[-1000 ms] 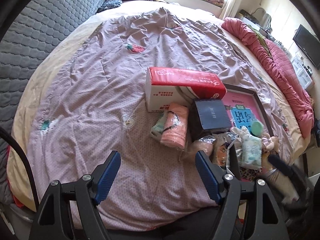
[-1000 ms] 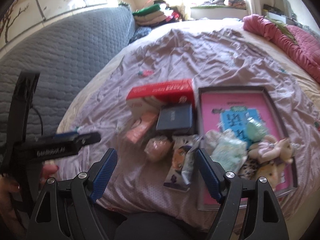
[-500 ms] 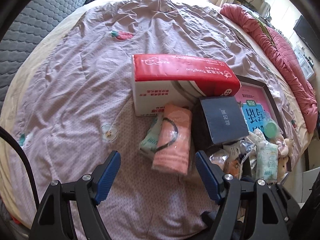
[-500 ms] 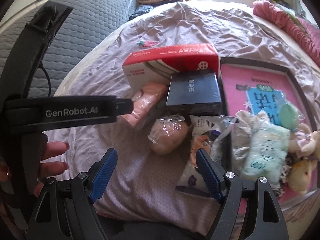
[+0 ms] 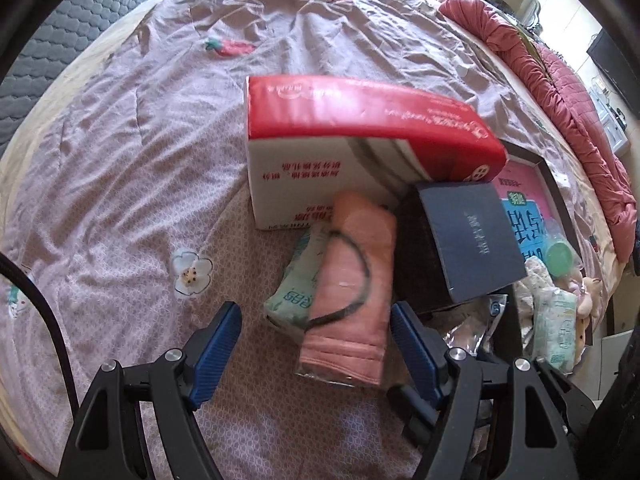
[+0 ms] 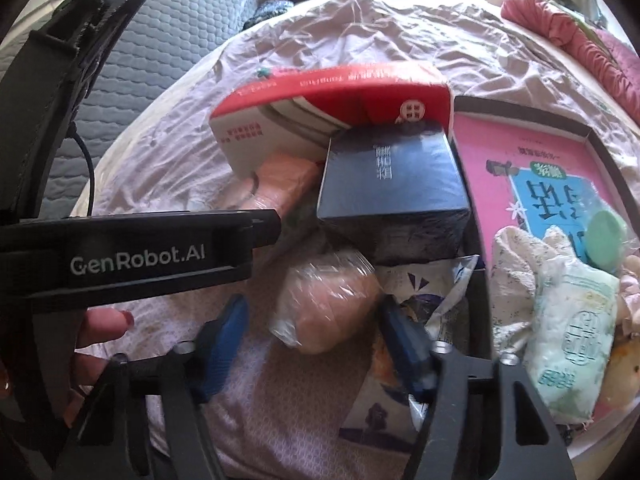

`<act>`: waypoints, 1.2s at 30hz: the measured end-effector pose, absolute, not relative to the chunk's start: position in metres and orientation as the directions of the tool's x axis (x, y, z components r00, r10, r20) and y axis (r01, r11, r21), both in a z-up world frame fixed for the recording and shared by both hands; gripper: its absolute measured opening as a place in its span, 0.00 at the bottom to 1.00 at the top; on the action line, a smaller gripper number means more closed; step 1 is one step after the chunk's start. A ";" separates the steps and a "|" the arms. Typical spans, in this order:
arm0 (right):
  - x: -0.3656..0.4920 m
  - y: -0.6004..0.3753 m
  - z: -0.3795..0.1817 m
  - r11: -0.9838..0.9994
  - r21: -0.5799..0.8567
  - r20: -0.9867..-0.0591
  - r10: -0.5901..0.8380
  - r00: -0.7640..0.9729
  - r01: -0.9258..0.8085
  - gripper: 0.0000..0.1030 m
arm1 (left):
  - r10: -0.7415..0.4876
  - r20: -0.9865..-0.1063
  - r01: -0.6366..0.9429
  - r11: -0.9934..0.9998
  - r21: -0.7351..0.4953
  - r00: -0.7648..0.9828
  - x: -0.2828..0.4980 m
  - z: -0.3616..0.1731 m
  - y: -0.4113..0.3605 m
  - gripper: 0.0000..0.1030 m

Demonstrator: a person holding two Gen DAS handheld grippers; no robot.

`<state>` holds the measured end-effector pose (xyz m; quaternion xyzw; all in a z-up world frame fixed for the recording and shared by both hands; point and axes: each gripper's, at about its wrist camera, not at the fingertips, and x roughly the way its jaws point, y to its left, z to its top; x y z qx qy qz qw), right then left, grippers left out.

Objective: Organize soft objects
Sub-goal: 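Grasp the pink rolled towel with the left gripper while the right grasps the bagged pink ball, then lift the pink towel and bagged pink ball and carry them over the tray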

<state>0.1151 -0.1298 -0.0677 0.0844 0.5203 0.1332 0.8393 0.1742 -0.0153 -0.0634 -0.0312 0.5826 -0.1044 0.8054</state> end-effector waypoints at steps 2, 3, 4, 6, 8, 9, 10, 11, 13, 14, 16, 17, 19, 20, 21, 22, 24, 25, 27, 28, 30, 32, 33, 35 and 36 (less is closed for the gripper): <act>0.117 -0.132 -0.072 0.946 0.299 -0.853 0.325 0.409 -0.129 0.48 | -0.221 -0.931 0.130 0.973 -0.190 0.289 0.175 -0.068 -0.014 0.74; 0.117 -0.134 -0.072 0.944 0.307 -0.850 0.331 0.410 -0.125 0.47 | -0.227 -0.930 0.127 0.972 -0.198 0.288 0.176 -0.069 -0.013 0.74; 0.116 -0.135 -0.071 0.940 0.317 -0.843 0.340 0.418 -0.125 0.46 | -0.238 -0.928 0.127 0.970 -0.209 0.286 0.176 -0.071 -0.013 0.73; 0.116 -0.138 -0.070 0.935 0.333 -0.833 0.354 0.425 -0.125 0.46 | -0.254 -0.924 0.125 0.966 -0.227 0.286 0.177 -0.071 -0.012 0.67; 0.116 -0.140 -0.069 0.930 0.347 -0.827 0.365 0.428 -0.123 0.45 | -0.272 -0.919 0.133 0.961 -0.243 0.284 0.176 -0.072 -0.013 0.63; 0.115 -0.140 -0.068 0.928 0.350 -0.825 0.368 0.429 -0.124 0.45 | -0.271 -0.919 0.137 0.961 -0.241 0.286 0.176 -0.072 -0.013 0.61; 0.114 -0.141 -0.067 0.927 0.353 -0.823 0.371 0.431 -0.124 0.45 | -0.268 -0.919 0.140 0.961 -0.237 0.290 0.176 -0.071 -0.014 0.59; 0.113 -0.141 -0.066 0.926 0.356 -0.820 0.374 0.433 -0.126 0.45 | -0.274 -0.916 0.140 0.960 -0.243 0.292 0.176 -0.070 -0.013 0.56; 0.111 -0.143 -0.065 0.924 0.362 -0.817 0.379 0.435 -0.125 0.45 | -0.305 -0.906 0.137 0.951 -0.276 0.294 0.175 -0.069 -0.011 0.49; 0.111 -0.143 -0.064 0.923 0.365 -0.815 0.381 0.436 -0.123 0.45 | -0.320 -0.900 0.133 0.947 -0.293 0.297 0.174 -0.067 -0.008 0.45; 0.108 -0.146 -0.063 0.919 0.376 -0.811 0.388 0.438 -0.119 0.45 | -0.345 -0.888 0.132 0.938 -0.320 0.305 0.173 -0.063 -0.003 0.36; 0.106 -0.147 -0.062 0.918 0.379 -0.809 0.391 0.439 -0.120 0.45 | -0.359 -0.881 0.131 0.933 -0.335 0.308 0.173 -0.062 -0.001 0.33; 0.105 -0.148 -0.059 0.914 0.387 -0.802 0.399 0.445 -0.122 0.45 | -0.376 -0.872 0.126 0.927 -0.355 0.313 0.172 -0.060 0.003 0.29; 0.104 -0.148 -0.058 0.912 0.391 -0.799 0.403 0.447 -0.124 0.45 | -0.382 -0.869 0.122 0.924 -0.362 0.314 0.171 -0.060 0.004 0.28; 0.103 -0.148 -0.057 0.909 0.397 -0.795 0.408 0.450 -0.125 0.45 | -0.386 -0.867 0.117 0.922 -0.368 0.314 0.171 -0.059 0.006 0.27; 0.101 -0.149 -0.055 0.908 0.400 -0.791 0.411 0.453 -0.126 0.45 | -0.391 -0.866 0.117 0.920 -0.373 0.311 0.169 -0.059 0.007 0.27; 0.099 -0.150 -0.052 0.905 0.404 -0.785 0.417 0.458 -0.133 0.45 | -0.387 -0.867 0.114 0.922 -0.371 0.315 0.166 -0.058 0.008 0.24; 0.097 -0.151 -0.050 0.904 0.406 -0.781 0.419 0.464 -0.134 0.45 | -0.386 -0.867 0.116 0.922 -0.369 0.315 0.164 -0.057 0.008 0.23; 0.096 -0.152 -0.047 0.900 0.413 -0.775 0.427 0.466 -0.138 0.45 | -0.381 -0.869 0.108 0.924 -0.367 0.314 0.160 -0.057 0.011 0.22; 0.095 -0.153 -0.045 0.899 0.415 -0.771 0.430 0.470 -0.141 0.45 | -0.381 -0.870 0.105 0.924 -0.367 0.312 0.158 -0.057 0.012 0.21; 0.093 -0.153 -0.042 0.896 0.419 -0.765 0.435 0.475 -0.145 0.45 | -0.379 -0.871 0.096 0.925 -0.368 0.313 0.154 -0.056 0.015 0.21; 0.091 -0.155 -0.039 0.895 0.421 -0.760 0.437 0.481 -0.148 0.45 | -0.381 -0.869 0.099 0.924 -0.369 0.315 0.150 -0.054 0.017 0.20; 0.091 -0.155 -0.038 0.894 0.423 -0.757 0.439 0.483 -0.148 0.45 | -0.379 -0.870 0.099 0.925 -0.367 0.317 0.148 -0.053 0.018 0.19; 0.090 -0.158 -0.036 0.890 0.431 -0.750 0.444 0.490 -0.146 0.45 | -0.380 -0.868 0.102 0.924 -0.367 0.320 0.145 -0.049 0.018 0.18; 0.089 -0.159 -0.034 0.890 0.433 -0.747 0.444 0.495 -0.145 0.45 | -0.384 -0.865 0.103 0.923 -0.371 0.323 0.142 -0.046 0.018 0.18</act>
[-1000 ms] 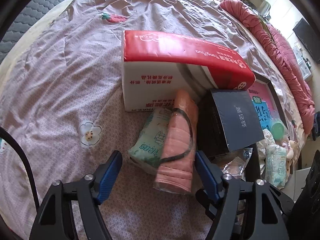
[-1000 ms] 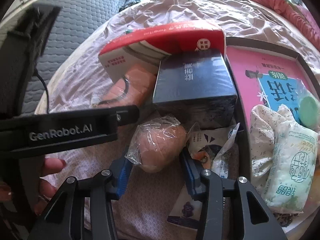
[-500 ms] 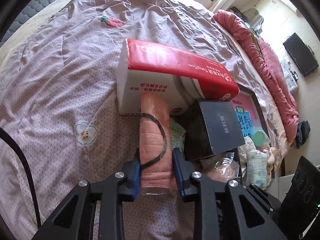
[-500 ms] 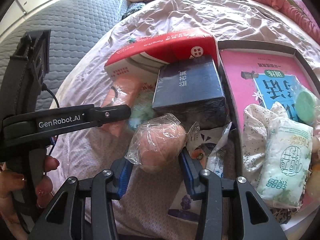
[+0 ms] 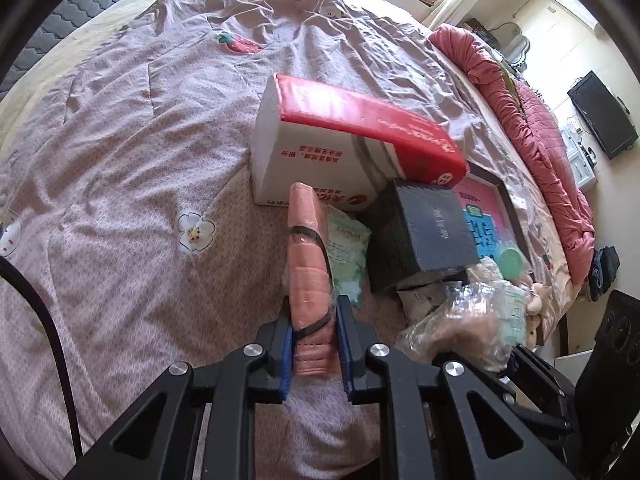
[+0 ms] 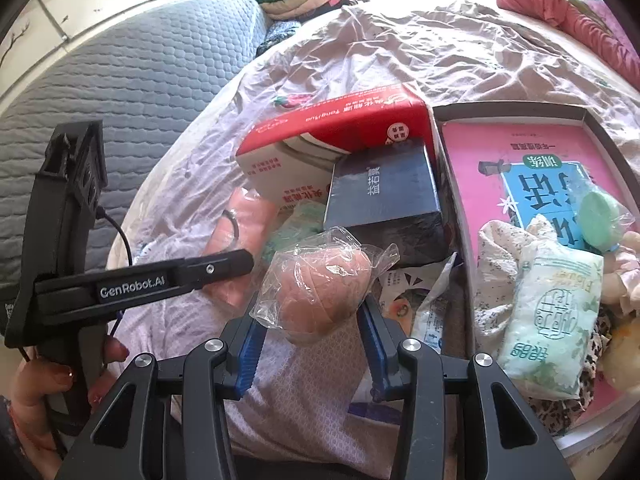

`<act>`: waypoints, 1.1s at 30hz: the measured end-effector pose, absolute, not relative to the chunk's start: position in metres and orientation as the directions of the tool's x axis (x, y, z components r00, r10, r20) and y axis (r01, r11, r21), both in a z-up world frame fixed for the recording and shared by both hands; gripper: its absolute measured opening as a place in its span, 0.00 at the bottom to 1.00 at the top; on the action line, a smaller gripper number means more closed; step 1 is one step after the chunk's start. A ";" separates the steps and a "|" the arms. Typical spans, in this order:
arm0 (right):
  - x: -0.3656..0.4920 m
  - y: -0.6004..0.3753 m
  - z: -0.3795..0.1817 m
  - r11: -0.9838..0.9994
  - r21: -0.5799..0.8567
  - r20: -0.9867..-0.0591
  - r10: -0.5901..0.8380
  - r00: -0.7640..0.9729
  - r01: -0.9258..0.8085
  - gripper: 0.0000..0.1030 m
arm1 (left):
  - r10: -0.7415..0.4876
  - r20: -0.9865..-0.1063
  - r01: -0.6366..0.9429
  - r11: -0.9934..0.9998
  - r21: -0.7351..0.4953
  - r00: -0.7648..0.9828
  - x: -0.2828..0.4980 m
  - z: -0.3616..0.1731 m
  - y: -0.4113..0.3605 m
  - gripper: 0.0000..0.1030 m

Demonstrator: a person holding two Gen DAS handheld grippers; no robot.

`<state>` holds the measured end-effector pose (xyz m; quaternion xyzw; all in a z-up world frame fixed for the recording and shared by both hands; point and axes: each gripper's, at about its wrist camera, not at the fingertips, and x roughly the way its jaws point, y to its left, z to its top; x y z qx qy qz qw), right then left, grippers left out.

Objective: Organize soft objects
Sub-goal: 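Lift the pink towel and bagged pink ball and carry them over the tray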

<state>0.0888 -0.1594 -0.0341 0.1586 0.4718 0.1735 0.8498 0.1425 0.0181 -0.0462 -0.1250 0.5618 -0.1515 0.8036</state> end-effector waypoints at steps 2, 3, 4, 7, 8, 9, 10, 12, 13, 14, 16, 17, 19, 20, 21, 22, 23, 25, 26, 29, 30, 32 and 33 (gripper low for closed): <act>0.086 -0.163 -0.029 0.887 0.438 -0.738 0.447 0.506 -0.145 0.45 | -0.386 -0.860 0.116 0.922 -0.369 0.333 0.137 -0.038 0.015 0.18; 0.086 -0.166 -0.027 0.886 0.440 -0.734 0.448 0.511 -0.145 0.45 | -0.386 -0.859 0.121 0.922 -0.367 0.337 0.136 -0.035 0.013 0.18; 0.084 -0.168 -0.023 0.887 0.439 -0.729 0.446 0.519 -0.146 0.45 | -0.385 -0.857 0.125 0.923 -0.365 0.343 0.133 -0.031 0.011 0.18; 0.079 -0.177 -0.014 0.882 0.449 -0.712 0.449 0.540 -0.142 0.45 | -0.394 -0.848 0.138 0.919 -0.369 0.355 0.128 -0.018 0.005 0.18; 0.078 -0.179 -0.010 0.881 0.452 -0.708 0.450 0.544 -0.141 0.45 | -0.396 -0.846 0.142 0.918 -0.370 0.358 0.127 -0.015 0.003 0.18; 0.076 -0.182 -0.007 0.881 0.453 -0.704 0.449 0.551 -0.139 0.45 | -0.396 -0.844 0.147 0.918 -0.368 0.363 0.125 -0.011 0.001 0.18; 0.074 -0.186 -0.004 0.880 0.455 -0.698 0.448 0.559 -0.137 0.45 | -0.394 -0.842 0.149 0.919 -0.365 0.367 0.124 -0.008 0.000 0.18; 0.069 -0.193 0.001 0.875 0.465 -0.687 0.451 0.570 -0.133 0.45 | -0.397 -0.838 0.156 0.918 -0.365 0.374 0.119 0.000 -0.004 0.18; 0.067 -0.197 0.004 0.874 0.469 -0.682 0.450 0.576 -0.128 0.45 | -0.400 -0.836 0.161 0.917 -0.366 0.377 0.118 0.003 -0.006 0.18; 0.065 -0.201 0.006 0.869 0.479 -0.675 0.455 0.582 -0.124 0.45 | -0.403 -0.832 0.168 0.915 -0.367 0.380 0.116 0.007 -0.009 0.18; 0.061 -0.211 0.012 0.856 0.505 -0.657 0.462 0.596 -0.107 0.45 | -0.410 -0.828 0.187 0.912 -0.365 0.382 0.111 0.016 -0.018 0.18; 0.059 -0.215 0.015 0.849 0.519 -0.649 0.467 0.600 -0.100 0.45 | -0.412 -0.827 0.192 0.911 -0.365 0.382 0.110 0.019 -0.022 0.18; 0.054 -0.226 0.020 0.830 0.551 -0.630 0.479 0.611 -0.082 0.45 | -0.419 -0.822 0.214 0.907 -0.362 0.385 0.106 0.027 -0.033 0.18; 0.052 -0.231 0.024 0.828 0.556 -0.626 0.476 0.618 -0.075 0.45 | -0.424 -0.820 0.226 0.905 -0.361 0.384 0.104 0.030 -0.038 0.18; 0.049 -0.236 0.028 0.826 0.560 -0.619 0.472 0.628 -0.069 0.45 | -0.430 -0.817 0.238 0.901 -0.363 0.383 0.103 0.034 -0.045 0.18; 0.046 -0.243 0.033 0.821 0.568 -0.608 0.469 0.641 -0.062 0.45 | -0.436 -0.815 0.246 0.898 -0.365 0.383 0.101 0.037 -0.049 0.18; 0.044 -0.248 0.037 0.818 0.572 -0.601 0.465 0.651 -0.056 0.45 | -0.442 -0.812 0.258 0.894 -0.366 0.382 0.100 0.040 -0.054 0.18; 0.039 -0.262 0.046 0.814 0.579 -0.587 0.453 0.671 -0.043 0.45 | -0.446 -0.807 0.275 0.891 -0.361 0.386 0.097 0.047 -0.064 0.18; 0.036 -0.267 0.050 0.815 0.578 -0.583 0.447 0.678 -0.040 0.45 | -0.449 -0.805 0.284 0.889 -0.359 0.388 0.096 0.050 -0.069 0.18; 0.029 -0.285 0.059 0.826 0.563 -0.579 0.411 0.704 -0.019 0.45 | -0.458 -0.799 0.301 0.883 -0.360 0.390 0.091 0.056 -0.082 0.18; 0.027 -0.292 0.060 0.824 0.567 -0.576 0.404 0.711 -0.009 0.45 | -0.462 -0.797 0.307 0.881 -0.360 0.390 0.089 0.058 -0.086 0.18; 0.024 -0.303 0.061 0.822 0.569 -0.574 0.387 0.722 0.012 0.45 | -0.465 -0.796 0.319 0.878 -0.357 0.388 0.086 0.060 -0.095 0.18; 0.022 -0.309 0.062 0.824 0.565 -0.574 0.374 0.728 0.023 0.45 | -0.465 -0.796 0.324 0.877 -0.355 0.388 0.085 0.061 -0.098 0.18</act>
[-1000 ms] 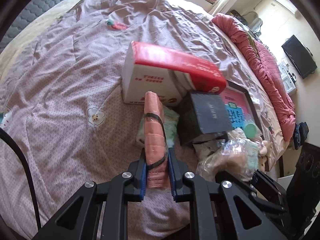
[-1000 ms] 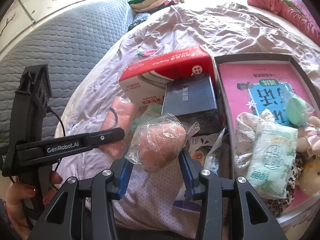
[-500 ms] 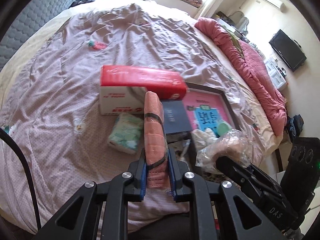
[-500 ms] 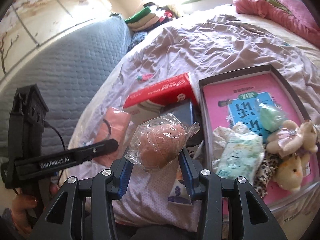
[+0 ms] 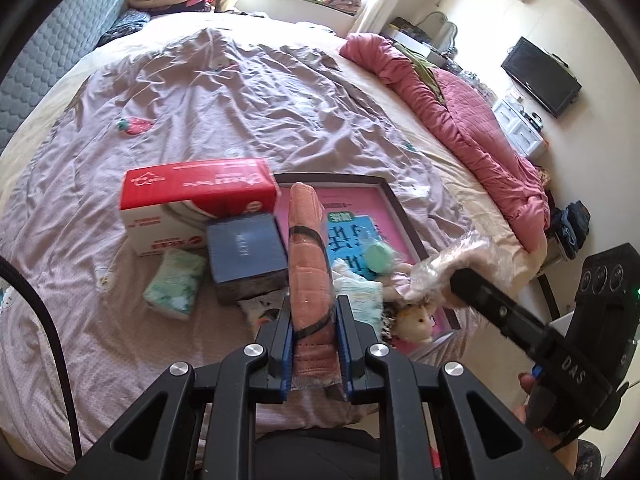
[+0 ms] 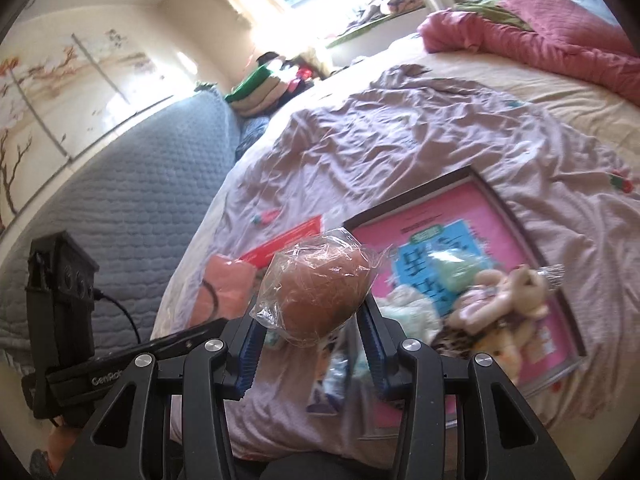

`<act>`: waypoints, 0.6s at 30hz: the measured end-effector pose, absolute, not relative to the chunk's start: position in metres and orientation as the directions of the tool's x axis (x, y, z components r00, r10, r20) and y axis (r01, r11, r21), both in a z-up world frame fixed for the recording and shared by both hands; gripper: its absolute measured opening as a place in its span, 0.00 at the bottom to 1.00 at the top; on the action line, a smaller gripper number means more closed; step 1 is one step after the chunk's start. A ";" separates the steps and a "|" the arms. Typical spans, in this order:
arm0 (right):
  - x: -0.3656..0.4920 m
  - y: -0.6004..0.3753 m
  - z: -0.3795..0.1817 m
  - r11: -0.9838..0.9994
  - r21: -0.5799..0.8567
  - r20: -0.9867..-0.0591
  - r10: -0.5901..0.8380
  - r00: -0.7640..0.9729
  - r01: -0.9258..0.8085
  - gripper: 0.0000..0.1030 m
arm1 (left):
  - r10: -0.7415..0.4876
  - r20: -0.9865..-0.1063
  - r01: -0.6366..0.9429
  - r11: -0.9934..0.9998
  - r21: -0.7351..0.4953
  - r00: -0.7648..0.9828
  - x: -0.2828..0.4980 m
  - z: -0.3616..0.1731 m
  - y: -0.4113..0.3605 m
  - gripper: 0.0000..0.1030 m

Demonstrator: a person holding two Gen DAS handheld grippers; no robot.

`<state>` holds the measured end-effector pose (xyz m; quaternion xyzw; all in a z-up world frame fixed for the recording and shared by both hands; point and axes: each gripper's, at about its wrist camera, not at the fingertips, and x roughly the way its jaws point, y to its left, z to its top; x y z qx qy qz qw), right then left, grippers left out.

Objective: Organize soft objects
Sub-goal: 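Lift the pink towel and bagged pink ball and carry them over the tray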

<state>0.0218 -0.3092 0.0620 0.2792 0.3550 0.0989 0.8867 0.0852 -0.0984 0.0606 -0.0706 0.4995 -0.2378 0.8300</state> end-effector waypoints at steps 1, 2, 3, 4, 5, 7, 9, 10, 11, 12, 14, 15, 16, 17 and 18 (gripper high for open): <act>0.021 -0.313 0.062 0.826 0.563 -0.573 0.367 0.733 0.027 0.45 | -0.467 -0.795 0.328 0.876 -0.354 0.388 0.084 0.061 -0.101 0.18; 0.019 -0.317 0.063 0.825 0.564 -0.571 0.362 0.737 0.032 0.45 | -0.470 -0.794 0.333 0.874 -0.355 0.386 0.083 0.061 -0.105 0.18; 0.018 -0.322 0.064 0.823 0.566 -0.569 0.356 0.741 0.040 0.45 | -0.471 -0.794 0.338 0.872 -0.354 0.383 0.082 0.061 -0.109 0.18; 0.017 -0.325 0.064 0.822 0.568 -0.567 0.354 0.744 0.042 0.45 | -0.472 -0.795 0.343 0.871 -0.352 0.382 0.081 0.061 -0.113 0.18; 0.016 -0.328 0.064 0.822 0.568 -0.566 0.351 0.746 0.045 0.45 | -0.475 -0.795 0.351 0.868 -0.352 0.379 0.081 0.061 -0.118 0.18; 0.013 -0.334 0.065 0.822 0.567 -0.563 0.342 0.752 0.051 0.45 | -0.480 -0.794 0.362 0.863 -0.351 0.374 0.081 0.061 -0.127 0.18; 0.011 -0.339 0.066 0.822 0.567 -0.562 0.333 0.757 0.059 0.45 | -0.487 -0.791 0.370 0.858 -0.356 0.369 0.082 0.060 -0.135 0.18; 0.012 -0.340 0.065 0.820 0.569 -0.561 0.332 0.758 0.062 0.45 | -0.491 -0.790 0.373 0.856 -0.359 0.367 0.083 0.059 -0.140 0.18; 0.011 -0.343 0.065 0.818 0.571 -0.560 0.330 0.760 0.065 0.45 | -0.493 -0.790 0.377 0.854 -0.359 0.363 0.084 0.059 -0.145 0.18; 0.011 -0.344 0.064 0.820 0.569 -0.561 0.325 0.762 0.069 0.45 | -0.498 -0.789 0.380 0.851 -0.363 0.360 0.085 0.058 -0.149 0.18; 0.010 -0.350 0.062 0.824 0.561 -0.567 0.312 0.762 0.080 0.45 | -0.509 -0.787 0.387 0.843 -0.374 0.349 0.089 0.055 -0.159 0.18; 0.010 -0.352 0.060 0.823 0.562 -0.568 0.309 0.763 0.085 0.45 | -0.509 -0.789 0.388 0.842 -0.374 0.345 0.090 0.053 -0.164 0.18; 0.010 -0.355 0.059 0.822 0.561 -0.570 0.303 0.764 0.093 0.45 | -0.506 -0.792 0.391 0.843 -0.370 0.342 0.092 0.051 -0.168 0.18; 0.010 -0.357 0.058 0.826 0.555 -0.575 0.296 0.763 0.097 0.45 | -0.505 -0.794 0.394 0.842 -0.368 0.338 0.094 0.048 -0.174 0.18; 0.011 -0.360 0.056 0.834 0.543 -0.582 0.287 0.761 0.101 0.45 | -0.506 -0.795 0.395 0.841 -0.369 0.335 0.095 0.047 -0.177 0.18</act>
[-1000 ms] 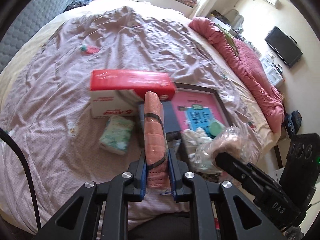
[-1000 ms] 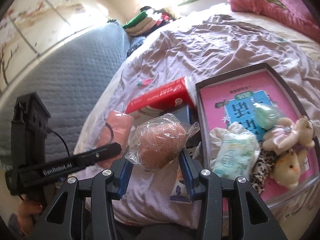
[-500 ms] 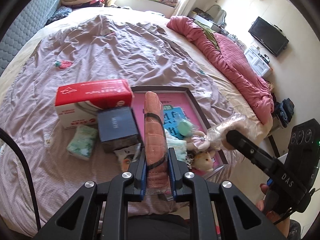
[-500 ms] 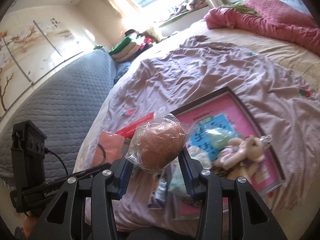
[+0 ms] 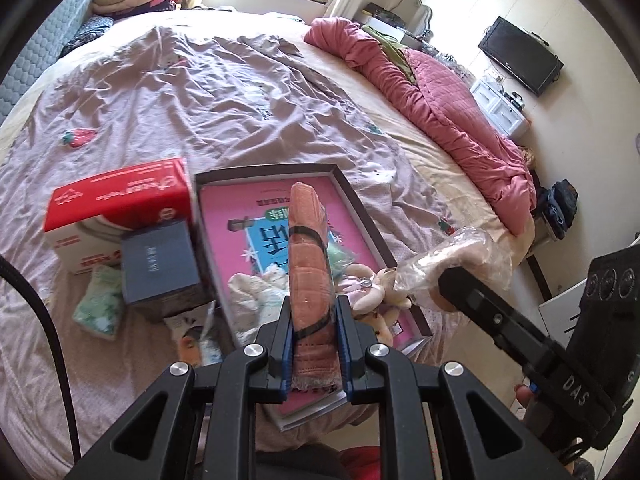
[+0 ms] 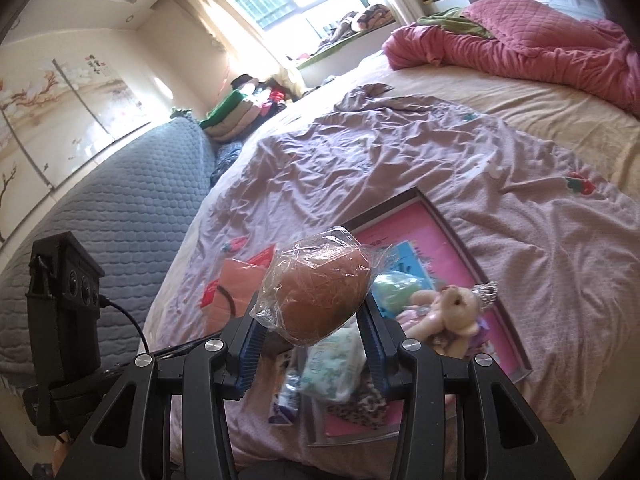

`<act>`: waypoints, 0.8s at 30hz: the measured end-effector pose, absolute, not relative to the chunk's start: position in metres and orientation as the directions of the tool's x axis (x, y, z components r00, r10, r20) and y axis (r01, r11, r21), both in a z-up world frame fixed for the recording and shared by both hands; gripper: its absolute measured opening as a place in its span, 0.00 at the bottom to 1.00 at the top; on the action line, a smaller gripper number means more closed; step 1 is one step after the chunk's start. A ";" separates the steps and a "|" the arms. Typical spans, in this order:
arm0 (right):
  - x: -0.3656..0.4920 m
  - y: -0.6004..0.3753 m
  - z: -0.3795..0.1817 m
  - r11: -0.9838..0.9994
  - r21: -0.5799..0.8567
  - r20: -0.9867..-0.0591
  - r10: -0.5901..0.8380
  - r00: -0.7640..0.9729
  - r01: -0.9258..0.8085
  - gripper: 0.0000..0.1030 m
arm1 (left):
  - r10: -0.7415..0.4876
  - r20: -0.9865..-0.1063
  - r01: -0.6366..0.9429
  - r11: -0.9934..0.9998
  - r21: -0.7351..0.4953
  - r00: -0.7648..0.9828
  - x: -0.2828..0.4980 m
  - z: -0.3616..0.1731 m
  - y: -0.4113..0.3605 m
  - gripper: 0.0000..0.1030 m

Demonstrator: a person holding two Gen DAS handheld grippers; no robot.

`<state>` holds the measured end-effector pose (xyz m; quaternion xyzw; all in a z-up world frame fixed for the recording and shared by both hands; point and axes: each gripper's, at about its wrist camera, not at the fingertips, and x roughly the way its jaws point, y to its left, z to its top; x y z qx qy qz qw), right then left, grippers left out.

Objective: Organize soft objects
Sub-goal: 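Lift the pink towel and bagged pink ball and carry them over the tray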

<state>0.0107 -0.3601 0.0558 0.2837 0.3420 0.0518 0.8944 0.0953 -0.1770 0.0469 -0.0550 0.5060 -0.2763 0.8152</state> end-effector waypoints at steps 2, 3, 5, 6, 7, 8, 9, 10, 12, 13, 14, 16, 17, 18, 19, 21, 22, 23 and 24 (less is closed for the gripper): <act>0.012 -0.365 0.050 0.834 0.540 -0.594 0.283 0.753 0.112 0.45 | -0.506 -0.800 0.399 0.839 -0.370 0.323 0.098 0.041 -0.186 0.18; 0.012 -0.368 0.046 0.829 0.546 -0.596 0.285 0.750 0.119 0.45 | -0.504 -0.802 0.402 0.839 -0.366 0.320 0.099 0.039 -0.190 0.18; 0.012 -0.373 0.040 0.827 0.545 -0.606 0.278 0.745 0.135 0.45 | -0.502 -0.807 0.411 0.837 -0.362 0.311 0.101 0.034 -0.198 0.18; 0.012 -0.375 0.038 0.829 0.541 -0.611 0.273 0.743 0.141 0.45 | -0.499 -0.810 0.413 0.837 -0.359 0.308 0.102 0.032 -0.201 0.18; 0.012 -0.377 0.035 0.826 0.545 -0.615 0.274 0.739 0.146 0.45 | -0.492 -0.816 0.418 0.839 -0.350 0.304 0.103 0.029 -0.206 0.18; 0.012 -0.379 0.033 0.824 0.546 -0.618 0.275 0.737 0.150 0.45 | -0.487 -0.819 0.420 0.840 -0.344 0.303 0.104 0.027 -0.209 0.18; 0.013 -0.380 0.031 0.826 0.543 -0.623 0.272 0.734 0.154 0.45 | -0.482 -0.823 0.422 0.841 -0.337 0.302 0.105 0.025 -0.212 0.18; 0.013 -0.381 0.029 0.826 0.542 -0.624 0.272 0.732 0.155 0.45 | -0.478 -0.825 0.426 0.842 -0.332 0.302 0.106 0.022 -0.215 0.18; 0.015 -0.383 0.025 0.822 0.547 -0.629 0.280 0.725 0.157 0.45 | -0.466 -0.832 0.429 0.845 -0.318 0.301 0.108 0.018 -0.220 0.18; 0.015 -0.384 0.022 0.821 0.549 -0.631 0.283 0.722 0.158 0.45 | -0.459 -0.835 0.431 0.848 -0.309 0.303 0.109 0.017 -0.221 0.18; 0.016 -0.384 0.021 0.822 0.547 -0.634 0.281 0.720 0.160 0.45 | -0.450 -0.838 0.433 0.851 -0.298 0.308 0.110 0.016 -0.223 0.18; 0.018 -0.385 0.017 0.824 0.543 -0.640 0.283 0.714 0.160 0.45 | -0.435 -0.845 0.436 0.855 -0.280 0.311 0.111 0.013 -0.225 0.18; 0.019 -0.385 0.016 0.823 0.545 -0.640 0.285 0.713 0.161 0.45 | -0.429 -0.847 0.437 0.857 -0.272 0.313 0.112 0.013 -0.226 0.18; 0.020 -0.385 0.014 0.824 0.544 -0.644 0.287 0.709 0.160 0.45 | -0.422 -0.849 0.439 0.859 -0.264 0.316 0.113 0.011 -0.227 0.18; 0.021 -0.385 0.012 0.826 0.540 -0.647 0.287 0.707 0.160 0.45 | -0.414 -0.854 0.440 0.861 -0.254 0.316 0.114 0.010 -0.228 0.18; 0.023 -0.384 0.009 0.833 0.531 -0.653 0.284 0.702 0.156 0.45 | -0.410 -0.858 0.437 0.863 -0.254 0.310 0.117 0.007 -0.228 0.18; 0.024 -0.383 0.008 0.836 0.526 -0.658 0.285 0.697 0.155 0.45 | -0.411 -0.858 0.437 0.862 -0.257 0.307 0.118 0.005 -0.228 0.18; 0.026 -0.382 0.007 0.838 0.524 -0.660 0.287 0.694 0.153 0.45 | -0.408 -0.861 0.436 0.863 -0.255 0.304 0.120 0.003 -0.229 0.18; 0.027 -0.382 0.005 0.839 0.523 -0.664 0.288 0.690 0.152 0.45 | -0.405 -0.863 0.434 0.865 -0.253 0.303 0.121 0.001 -0.229 0.18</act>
